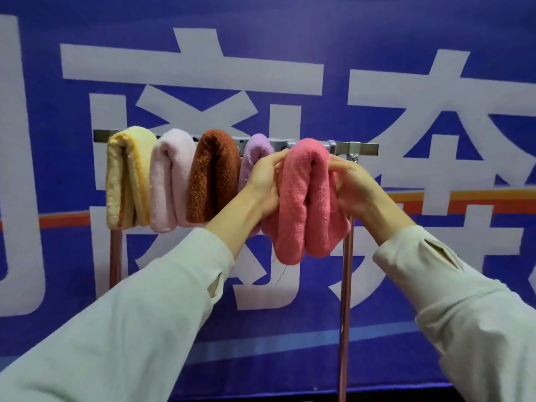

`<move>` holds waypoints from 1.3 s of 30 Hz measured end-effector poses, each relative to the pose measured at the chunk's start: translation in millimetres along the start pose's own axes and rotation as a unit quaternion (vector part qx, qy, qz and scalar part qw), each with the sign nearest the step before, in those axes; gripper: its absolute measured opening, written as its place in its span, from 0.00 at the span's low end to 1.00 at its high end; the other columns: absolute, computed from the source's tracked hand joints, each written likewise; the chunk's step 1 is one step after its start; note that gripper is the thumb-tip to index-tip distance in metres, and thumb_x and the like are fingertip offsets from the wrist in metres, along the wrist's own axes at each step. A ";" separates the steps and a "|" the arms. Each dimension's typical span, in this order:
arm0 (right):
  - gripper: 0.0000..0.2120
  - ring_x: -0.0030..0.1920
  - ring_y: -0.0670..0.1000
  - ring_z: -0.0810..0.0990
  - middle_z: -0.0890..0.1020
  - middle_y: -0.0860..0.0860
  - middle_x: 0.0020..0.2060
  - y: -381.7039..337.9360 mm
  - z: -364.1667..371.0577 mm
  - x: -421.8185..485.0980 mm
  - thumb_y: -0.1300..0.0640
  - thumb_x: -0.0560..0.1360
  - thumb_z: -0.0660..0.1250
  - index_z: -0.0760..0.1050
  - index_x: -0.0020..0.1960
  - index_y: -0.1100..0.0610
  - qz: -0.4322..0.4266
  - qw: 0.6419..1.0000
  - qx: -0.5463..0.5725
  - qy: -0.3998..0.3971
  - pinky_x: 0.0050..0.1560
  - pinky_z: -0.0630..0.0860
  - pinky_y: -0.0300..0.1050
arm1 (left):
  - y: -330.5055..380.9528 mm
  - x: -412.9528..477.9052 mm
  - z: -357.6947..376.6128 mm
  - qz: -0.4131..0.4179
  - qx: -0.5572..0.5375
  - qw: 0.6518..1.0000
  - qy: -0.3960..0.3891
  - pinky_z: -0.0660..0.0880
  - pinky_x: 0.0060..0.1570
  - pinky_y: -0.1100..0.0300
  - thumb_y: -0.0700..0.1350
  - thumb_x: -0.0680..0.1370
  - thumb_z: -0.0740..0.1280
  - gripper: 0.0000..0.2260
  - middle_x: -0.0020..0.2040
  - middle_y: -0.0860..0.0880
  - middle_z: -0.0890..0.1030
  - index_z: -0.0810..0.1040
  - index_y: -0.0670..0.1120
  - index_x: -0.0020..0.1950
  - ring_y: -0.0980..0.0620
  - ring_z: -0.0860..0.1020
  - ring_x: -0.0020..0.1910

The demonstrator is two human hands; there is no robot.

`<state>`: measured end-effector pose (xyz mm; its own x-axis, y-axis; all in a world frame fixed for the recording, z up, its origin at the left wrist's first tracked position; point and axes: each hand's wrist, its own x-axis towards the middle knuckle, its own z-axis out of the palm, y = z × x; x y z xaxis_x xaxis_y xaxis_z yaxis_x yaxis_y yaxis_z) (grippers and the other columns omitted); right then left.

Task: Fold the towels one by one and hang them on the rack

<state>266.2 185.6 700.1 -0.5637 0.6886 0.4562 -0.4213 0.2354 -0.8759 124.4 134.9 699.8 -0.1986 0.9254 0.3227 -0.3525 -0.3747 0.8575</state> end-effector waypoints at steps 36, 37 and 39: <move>0.08 0.25 0.51 0.76 0.77 0.53 0.24 32.3 4.9 76.4 0.63 0.72 0.71 0.76 0.35 0.59 0.009 0.980 0.038 0.197 0.30 0.75 0.43 | -52.9 71.1 -7.3 0.047 0.031 0.987 0.153 0.72 0.39 0.58 0.44 0.83 0.54 0.13 0.38 0.48 0.73 0.69 0.47 0.39 0.52 0.73 0.36; 0.07 0.27 0.51 0.77 0.78 0.53 0.26 36.5 4.4 73.9 0.63 0.73 0.71 0.77 0.36 0.59 0.006 0.980 0.029 0.197 0.33 0.76 0.45 | -51.8 66.7 -5.6 0.043 0.037 0.987 0.152 0.73 0.40 0.57 0.44 0.83 0.55 0.14 0.37 0.47 0.73 0.69 0.46 0.38 0.51 0.72 0.35; 0.05 0.31 0.51 0.79 0.80 0.53 0.29 46.3 4.7 70.1 0.61 0.75 0.69 0.79 0.40 0.59 -0.001 0.978 0.003 0.210 0.34 0.77 0.44 | -54.3 63.3 -4.5 0.044 0.050 0.986 0.152 0.73 0.39 0.57 0.43 0.82 0.57 0.12 0.35 0.46 0.73 0.70 0.44 0.38 0.49 0.73 0.34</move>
<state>203.8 241.5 692.3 -0.2226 0.9090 0.3524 -0.4276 0.2338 -0.8732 126.8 213.6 671.9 -0.4943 0.8246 0.2751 -0.2333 -0.4306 0.8719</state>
